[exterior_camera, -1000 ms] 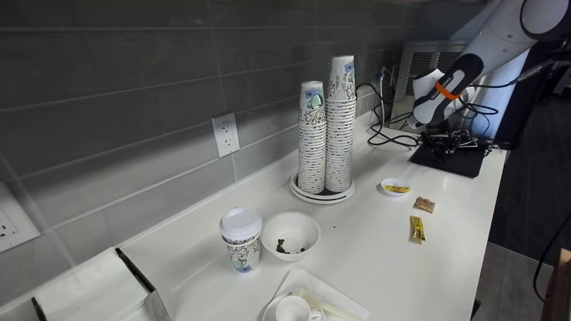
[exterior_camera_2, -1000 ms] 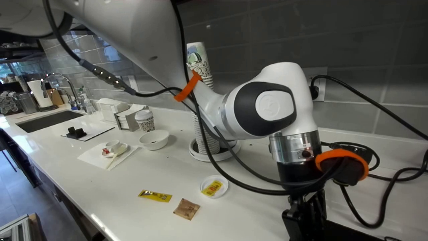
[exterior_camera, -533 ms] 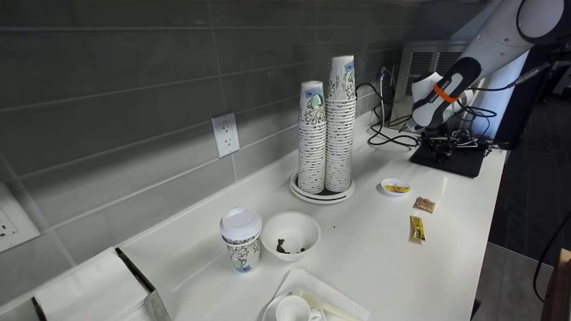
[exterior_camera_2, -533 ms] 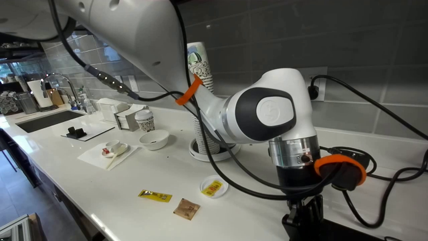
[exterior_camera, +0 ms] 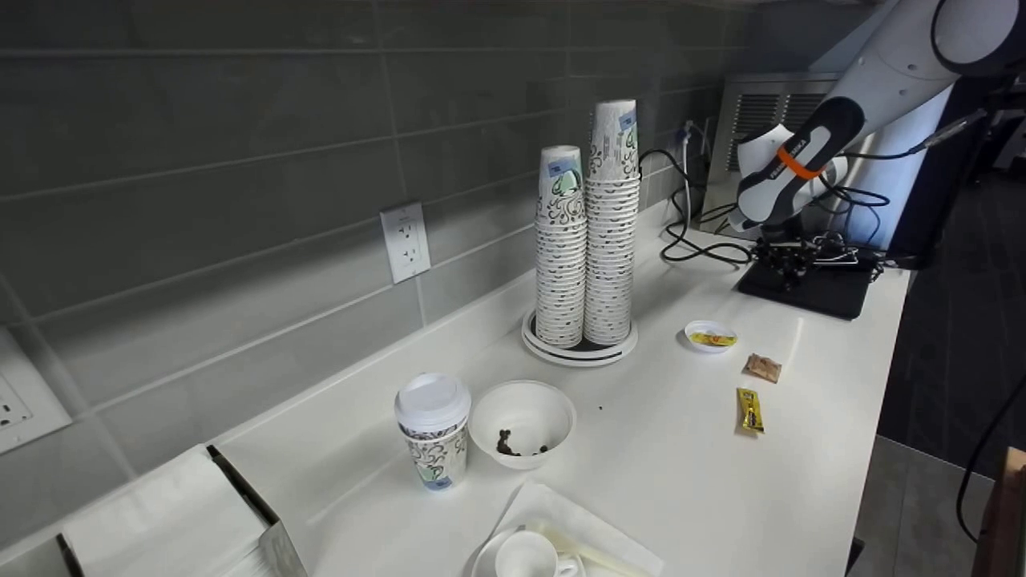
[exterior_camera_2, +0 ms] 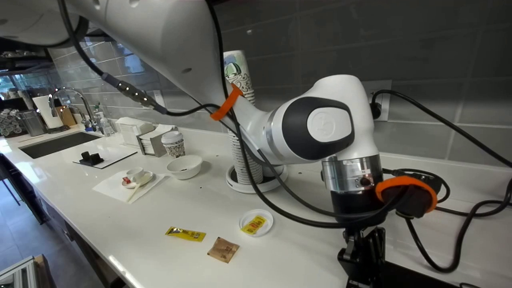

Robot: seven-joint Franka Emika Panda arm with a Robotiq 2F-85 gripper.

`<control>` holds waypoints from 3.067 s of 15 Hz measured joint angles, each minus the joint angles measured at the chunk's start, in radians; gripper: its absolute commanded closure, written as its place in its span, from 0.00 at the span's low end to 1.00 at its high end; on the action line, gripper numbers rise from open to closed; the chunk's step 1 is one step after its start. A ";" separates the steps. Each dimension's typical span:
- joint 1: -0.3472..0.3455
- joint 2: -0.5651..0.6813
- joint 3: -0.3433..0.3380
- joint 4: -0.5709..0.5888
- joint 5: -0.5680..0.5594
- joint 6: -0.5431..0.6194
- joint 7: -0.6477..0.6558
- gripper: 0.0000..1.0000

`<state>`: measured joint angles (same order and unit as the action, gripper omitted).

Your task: Move the black cable to the left

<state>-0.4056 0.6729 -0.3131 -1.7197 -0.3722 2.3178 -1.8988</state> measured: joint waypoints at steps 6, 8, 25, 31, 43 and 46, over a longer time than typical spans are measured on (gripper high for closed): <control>-0.028 -0.098 0.092 -0.001 0.119 -0.097 -0.055 0.96; -0.031 -0.128 0.117 -0.005 0.172 -0.102 -0.070 0.96; -0.022 -0.307 0.218 -0.146 0.437 -0.137 -0.130 0.83; -0.021 -0.325 0.218 -0.157 0.453 -0.165 -0.130 0.96; 0.028 -0.319 0.254 -0.158 0.639 -0.190 -0.193 0.96; 0.045 -0.305 0.245 -0.159 0.639 -0.102 -0.103 0.96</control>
<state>-0.3606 0.3677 -0.0680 -1.8787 0.2664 2.2154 -2.0015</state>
